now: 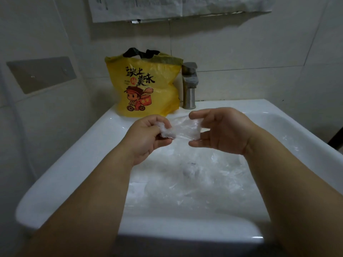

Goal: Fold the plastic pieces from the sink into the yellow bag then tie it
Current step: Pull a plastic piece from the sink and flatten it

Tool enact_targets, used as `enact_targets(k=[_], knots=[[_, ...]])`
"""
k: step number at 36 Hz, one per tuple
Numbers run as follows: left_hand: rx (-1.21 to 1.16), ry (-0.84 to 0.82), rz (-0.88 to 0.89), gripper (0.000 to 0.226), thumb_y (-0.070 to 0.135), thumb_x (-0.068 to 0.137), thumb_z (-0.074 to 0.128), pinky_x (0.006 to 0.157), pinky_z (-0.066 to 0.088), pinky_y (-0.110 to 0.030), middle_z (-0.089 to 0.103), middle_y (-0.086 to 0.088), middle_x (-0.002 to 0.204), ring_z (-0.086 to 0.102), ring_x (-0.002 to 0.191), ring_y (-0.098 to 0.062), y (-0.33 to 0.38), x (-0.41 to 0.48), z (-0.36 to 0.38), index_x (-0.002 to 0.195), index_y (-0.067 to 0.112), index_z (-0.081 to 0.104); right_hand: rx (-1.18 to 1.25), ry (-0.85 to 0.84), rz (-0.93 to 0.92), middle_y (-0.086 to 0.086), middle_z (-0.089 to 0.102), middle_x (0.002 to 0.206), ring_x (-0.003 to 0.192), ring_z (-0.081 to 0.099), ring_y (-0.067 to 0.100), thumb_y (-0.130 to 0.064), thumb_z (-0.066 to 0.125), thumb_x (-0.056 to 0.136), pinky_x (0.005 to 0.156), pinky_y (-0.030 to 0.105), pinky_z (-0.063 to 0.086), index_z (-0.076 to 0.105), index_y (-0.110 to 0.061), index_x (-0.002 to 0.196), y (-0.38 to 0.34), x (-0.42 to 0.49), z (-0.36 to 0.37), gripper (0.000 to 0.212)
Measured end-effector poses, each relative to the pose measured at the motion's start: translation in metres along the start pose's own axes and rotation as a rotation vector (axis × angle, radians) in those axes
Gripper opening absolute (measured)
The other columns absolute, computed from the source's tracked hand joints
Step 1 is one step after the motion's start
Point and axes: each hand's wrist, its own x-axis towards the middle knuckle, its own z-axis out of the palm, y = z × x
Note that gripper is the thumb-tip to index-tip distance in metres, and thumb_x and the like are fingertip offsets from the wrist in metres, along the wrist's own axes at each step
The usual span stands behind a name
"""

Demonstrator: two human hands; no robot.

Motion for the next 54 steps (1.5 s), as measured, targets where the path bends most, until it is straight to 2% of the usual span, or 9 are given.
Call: enact_targets(k=[5, 11, 17, 21, 30, 38, 47, 51, 54], knots=[[0.076, 0.001, 0.017, 0.040, -0.014, 0.096, 0.037, 0.052, 0.053, -0.016, 0.059, -0.014, 0.089, 0.067, 0.065, -0.015, -0.002, -0.001, 0.001, 0.072, 0.008, 0.061, -0.097, 0.021, 0.118, 0.020, 0.058, 0.107, 0.086, 0.058, 0.032, -0.036, 0.052, 0.095, 0.077, 0.042, 0.058, 0.067, -0.007, 0.099, 0.005, 0.002, 0.003, 0.034], [-0.048, -0.040, -0.046, 0.036, -0.009, 0.092, 0.039, 0.054, 0.057, -0.023, 0.062, -0.015, 0.082, 0.065, 0.069, -0.023, 0.005, -0.004, 0.002, 0.074, 0.005, 0.066, -0.137, 0.112, -0.016, 0.013, 0.065, 0.084, 0.069, 0.062, 0.018, -0.011, 0.060, 0.091, 0.065, 0.027, 0.060, 0.067, 0.003, 0.095, 0.008, 0.005, 0.004, 0.017], [0.014, 0.048, -0.080, 0.039, 0.029, 0.095, 0.055, 0.055, 0.056, -0.025, 0.068, -0.001, 0.068, 0.065, 0.065, -0.014, 0.003, -0.002, 0.001, 0.064, 0.008, 0.067, -0.260, 0.130, -0.084, 0.012, 0.067, 0.097, 0.081, 0.067, 0.021, 0.006, 0.064, 0.083, 0.068, 0.026, 0.060, 0.067, -0.003, 0.093, 0.012, 0.006, 0.006, 0.014], [0.199, 0.062, -0.022, 0.005, 0.008, 0.081, 0.073, 0.061, 0.054, -0.017, 0.070, -0.003, 0.078, 0.067, 0.075, -0.013, -0.003, -0.001, 0.002, 0.078, 0.007, 0.069, -0.303, 0.144, -0.120, 0.008, 0.064, 0.100, 0.083, 0.068, 0.021, 0.011, 0.064, 0.082, 0.068, 0.025, 0.060, 0.067, -0.007, 0.096, 0.013, 0.007, 0.007, 0.023], [0.301, 0.071, 0.095, 0.031, -0.003, 0.074, 0.077, 0.086, 0.056, -0.028, 0.069, -0.004, 0.108, 0.068, 0.096, -0.020, -0.004, -0.002, 0.000, 0.087, 0.024, 0.072, -0.397, 0.179, -0.157, 0.003, 0.062, 0.104, 0.086, 0.067, 0.018, 0.010, 0.067, 0.080, 0.062, 0.018, 0.056, 0.055, -0.003, 0.130, 0.014, 0.010, 0.003, 0.054], [0.648, 0.146, 0.301, 0.027, 0.012, 0.078, 0.079, 0.065, 0.043, 0.000, 0.062, 0.013, 0.106, 0.058, 0.080, 0.001, -0.010, 0.000, -0.001, 0.102, 0.021, 0.070, -0.820, 0.255, -0.261, -0.001, 0.062, 0.101, 0.069, 0.065, 0.005, -0.006, 0.070, 0.085, 0.051, 0.005, 0.046, 0.053, -0.010, 0.135, 0.021, 0.017, -0.002, 0.053], [0.789, 0.098, 0.357, 0.003, 0.023, 0.091, 0.064, 0.057, 0.037, -0.003, 0.058, 0.011, 0.087, 0.053, 0.075, -0.003, -0.013, 0.001, -0.005, 0.094, 0.021, 0.065, -1.089, 0.281, -0.383, -0.005, 0.060, 0.077, 0.071, 0.061, 0.009, -0.026, 0.061, 0.093, 0.059, 0.012, 0.045, 0.068, -0.014, 0.110, 0.024, 0.018, -0.006, 0.022], [0.564, 0.059, 0.257, 0.007, 0.024, 0.093, 0.062, 0.062, 0.041, -0.003, 0.061, 0.007, 0.088, 0.054, 0.076, -0.004, -0.009, 0.000, -0.006, 0.099, 0.020, 0.064, -1.119, 0.287, -0.441, -0.013, 0.047, 0.075, 0.067, 0.046, 0.003, -0.035, 0.059, 0.092, 0.053, 0.010, 0.033, 0.057, -0.025, 0.076, 0.019, 0.015, -0.008, 0.019], [0.274, 0.009, 0.162, 0.005, 0.012, 0.093, 0.061, 0.074, 0.055, -0.015, 0.065, -0.001, 0.091, 0.066, 0.079, -0.006, -0.004, 0.000, -0.004, 0.098, 0.013, 0.061, -0.974, 0.243, -0.384, -0.010, 0.056, 0.075, 0.071, 0.057, 0.008, -0.038, 0.059, 0.091, 0.058, 0.019, 0.042, 0.059, -0.025, 0.080, 0.017, 0.013, -0.007, 0.018]])
